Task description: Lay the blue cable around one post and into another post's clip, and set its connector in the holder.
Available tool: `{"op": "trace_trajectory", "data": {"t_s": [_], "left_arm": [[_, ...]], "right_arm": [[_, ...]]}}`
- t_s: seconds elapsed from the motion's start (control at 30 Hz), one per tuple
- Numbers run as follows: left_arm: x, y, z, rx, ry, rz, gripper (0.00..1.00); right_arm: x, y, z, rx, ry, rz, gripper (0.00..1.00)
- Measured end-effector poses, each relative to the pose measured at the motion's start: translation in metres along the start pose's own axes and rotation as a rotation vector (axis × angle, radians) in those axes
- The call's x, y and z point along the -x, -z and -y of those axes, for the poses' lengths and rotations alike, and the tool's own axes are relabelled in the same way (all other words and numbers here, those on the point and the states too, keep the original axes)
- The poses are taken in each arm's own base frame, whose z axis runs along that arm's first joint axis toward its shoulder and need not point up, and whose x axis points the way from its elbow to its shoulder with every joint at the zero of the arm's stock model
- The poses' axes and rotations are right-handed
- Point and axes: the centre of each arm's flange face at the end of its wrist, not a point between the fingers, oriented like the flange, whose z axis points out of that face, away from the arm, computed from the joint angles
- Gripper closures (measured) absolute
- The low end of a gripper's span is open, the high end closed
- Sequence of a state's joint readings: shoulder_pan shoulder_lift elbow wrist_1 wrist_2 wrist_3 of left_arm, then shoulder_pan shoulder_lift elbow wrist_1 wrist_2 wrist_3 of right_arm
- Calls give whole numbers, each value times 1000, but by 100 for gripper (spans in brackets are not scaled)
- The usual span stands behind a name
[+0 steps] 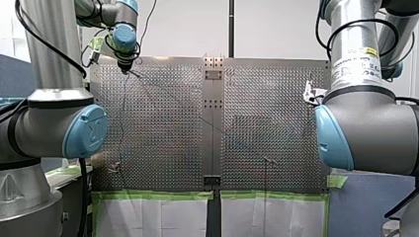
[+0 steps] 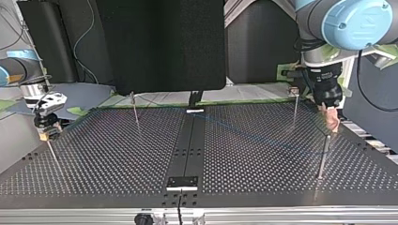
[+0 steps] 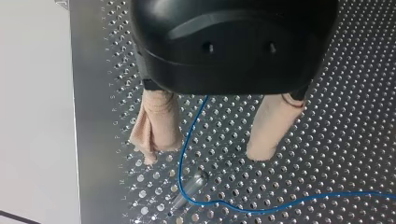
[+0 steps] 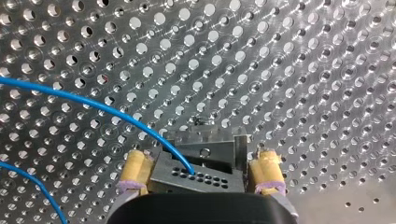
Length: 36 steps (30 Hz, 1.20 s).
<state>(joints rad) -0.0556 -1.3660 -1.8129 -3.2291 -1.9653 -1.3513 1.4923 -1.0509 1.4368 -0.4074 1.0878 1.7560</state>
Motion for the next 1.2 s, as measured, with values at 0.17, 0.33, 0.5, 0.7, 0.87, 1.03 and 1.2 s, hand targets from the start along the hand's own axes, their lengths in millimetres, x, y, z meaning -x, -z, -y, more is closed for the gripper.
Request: {"op": "trace_trajectory", "data": {"t_s": [0.17, 0.33, 0.5, 0.7, 0.87, 1.03, 1.2], "left_arm": [[0, 0, 0, 0, 1, 0, 0], [0, 0, 0, 1, 2, 0, 0], [0, 0, 0, 1, 2, 0, 0], [-1, 1, 0, 0, 9, -2, 0], [-9, 4, 4, -14, 9, -9, 0], [-24, 8, 14, -56, 14, -6, 0], [-34, 18, 27, -121, 49, 15, 0]], "right_arm": [[0, 0, 0, 0, 0, 0, 0], [0, 0, 0, 0, 0, 0, 0], [0, 0, 0, 0, 0, 0, 0], [0, 0, 0, 0, 0, 0, 0], [0, 0, 0, 0, 0, 0, 0], [0, 0, 0, 0, 0, 0, 0], [0, 0, 0, 0, 0, 0, 0]]}}
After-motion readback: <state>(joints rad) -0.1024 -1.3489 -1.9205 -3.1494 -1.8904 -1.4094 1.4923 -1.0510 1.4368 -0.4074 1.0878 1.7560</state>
